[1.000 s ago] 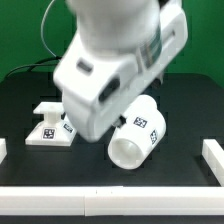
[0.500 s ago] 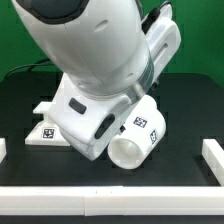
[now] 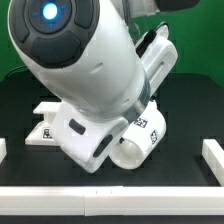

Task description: Assemble lamp

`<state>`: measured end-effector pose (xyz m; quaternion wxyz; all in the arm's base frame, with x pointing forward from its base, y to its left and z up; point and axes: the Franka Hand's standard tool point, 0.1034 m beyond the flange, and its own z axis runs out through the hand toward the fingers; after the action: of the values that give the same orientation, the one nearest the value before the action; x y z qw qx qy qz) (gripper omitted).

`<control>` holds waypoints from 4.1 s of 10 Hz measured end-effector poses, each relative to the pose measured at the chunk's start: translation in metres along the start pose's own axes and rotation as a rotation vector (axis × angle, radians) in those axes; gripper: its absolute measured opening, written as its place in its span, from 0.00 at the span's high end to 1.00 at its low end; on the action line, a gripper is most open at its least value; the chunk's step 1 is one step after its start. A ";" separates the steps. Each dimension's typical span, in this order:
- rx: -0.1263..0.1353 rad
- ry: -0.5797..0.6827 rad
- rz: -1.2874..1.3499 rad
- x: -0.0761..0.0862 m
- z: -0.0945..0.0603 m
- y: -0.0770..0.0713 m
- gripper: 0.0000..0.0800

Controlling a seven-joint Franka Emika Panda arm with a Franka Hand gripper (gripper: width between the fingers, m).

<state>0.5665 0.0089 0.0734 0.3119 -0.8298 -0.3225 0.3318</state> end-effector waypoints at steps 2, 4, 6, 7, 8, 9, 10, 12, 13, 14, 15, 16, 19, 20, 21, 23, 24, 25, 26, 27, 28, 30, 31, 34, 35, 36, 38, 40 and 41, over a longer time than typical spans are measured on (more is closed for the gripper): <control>-0.016 0.008 -0.002 0.009 0.006 0.005 0.13; -0.039 0.022 -0.003 0.014 0.011 0.008 0.13; -0.039 0.015 -0.003 0.015 0.020 0.005 0.13; -0.031 0.004 -0.005 0.017 0.026 0.003 0.13; -0.027 -0.003 -0.007 0.018 0.030 0.002 0.13; -0.027 -0.002 -0.006 0.017 0.030 0.002 0.13; -0.026 -0.002 -0.006 0.017 0.030 0.002 0.29; -0.026 -0.002 -0.005 0.017 0.030 0.003 0.46; -0.025 -0.002 -0.005 0.017 0.030 0.003 0.63; -0.017 -0.009 -0.006 0.016 0.030 0.000 0.63; -0.010 -0.014 -0.006 0.014 0.030 -0.001 0.79; -0.010 -0.015 -0.006 0.014 0.031 -0.001 0.79; -0.062 0.009 -0.021 0.009 0.005 -0.028 0.80; -0.094 0.030 -0.026 0.000 -0.008 -0.048 0.94; -0.131 0.077 -0.028 -0.010 -0.019 -0.068 0.94; -0.181 0.154 -0.015 -0.028 -0.016 -0.088 0.94; -0.173 0.148 -0.013 -0.027 -0.013 -0.085 0.94; -0.171 0.148 -0.013 -0.026 -0.013 -0.083 0.94; -0.172 0.149 -0.012 -0.026 -0.013 -0.083 0.94; -0.175 0.157 -0.011 -0.024 -0.013 -0.083 0.94; -0.201 0.221 -0.006 -0.016 -0.020 -0.091 0.94; -0.373 0.364 -0.031 -0.004 -0.026 -0.112 0.94; -0.431 0.395 -0.045 -0.005 -0.017 -0.113 0.94; -0.436 0.395 -0.041 -0.007 -0.013 -0.111 0.94; -0.436 0.395 -0.041 -0.007 -0.012 -0.111 0.94; -0.440 0.412 -0.031 -0.004 -0.010 -0.113 0.94; -0.479 0.562 0.020 0.010 0.031 -0.130 0.94; -0.504 0.621 0.059 0.021 0.045 -0.124 0.94; -0.505 0.617 0.058 0.019 0.045 -0.123 0.94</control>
Offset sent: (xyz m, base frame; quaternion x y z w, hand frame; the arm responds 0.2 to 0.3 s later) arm -0.0143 0.0046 -0.0091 -0.0242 0.0081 0.0078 0.9996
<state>0.5033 0.1102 0.1309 0.1707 -0.9498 -0.2617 -0.0139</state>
